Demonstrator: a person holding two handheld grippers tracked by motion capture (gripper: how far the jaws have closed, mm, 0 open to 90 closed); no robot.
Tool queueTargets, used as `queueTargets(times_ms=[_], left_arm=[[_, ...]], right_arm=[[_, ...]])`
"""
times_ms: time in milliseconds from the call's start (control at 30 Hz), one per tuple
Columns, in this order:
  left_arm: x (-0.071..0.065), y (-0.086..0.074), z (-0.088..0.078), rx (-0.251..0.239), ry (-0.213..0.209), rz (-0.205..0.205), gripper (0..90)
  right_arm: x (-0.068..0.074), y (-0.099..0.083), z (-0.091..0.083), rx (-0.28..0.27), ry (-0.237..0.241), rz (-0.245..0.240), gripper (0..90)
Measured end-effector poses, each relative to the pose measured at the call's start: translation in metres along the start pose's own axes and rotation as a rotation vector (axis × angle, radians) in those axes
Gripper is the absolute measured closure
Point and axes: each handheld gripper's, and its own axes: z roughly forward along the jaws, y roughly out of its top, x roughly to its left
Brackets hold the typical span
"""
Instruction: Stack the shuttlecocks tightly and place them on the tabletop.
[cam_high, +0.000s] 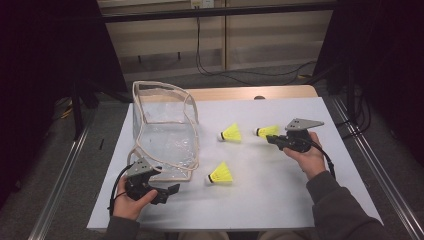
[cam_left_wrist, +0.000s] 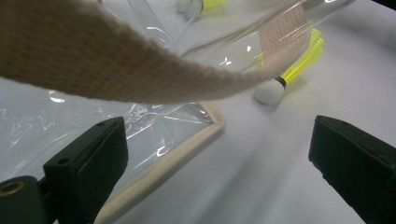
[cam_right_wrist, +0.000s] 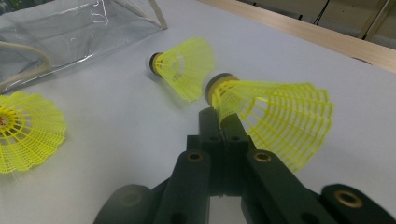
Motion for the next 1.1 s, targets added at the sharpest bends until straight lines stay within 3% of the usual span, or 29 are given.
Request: queueTargets(times_ms=[1100], left_arm=[[0.0, 0.0, 0.0, -0.001, -0.003, -0.001, 4.8]], right_arm=[[0.003, 0.006, 0.021, 0.019, 0.013, -0.034, 90.0]])
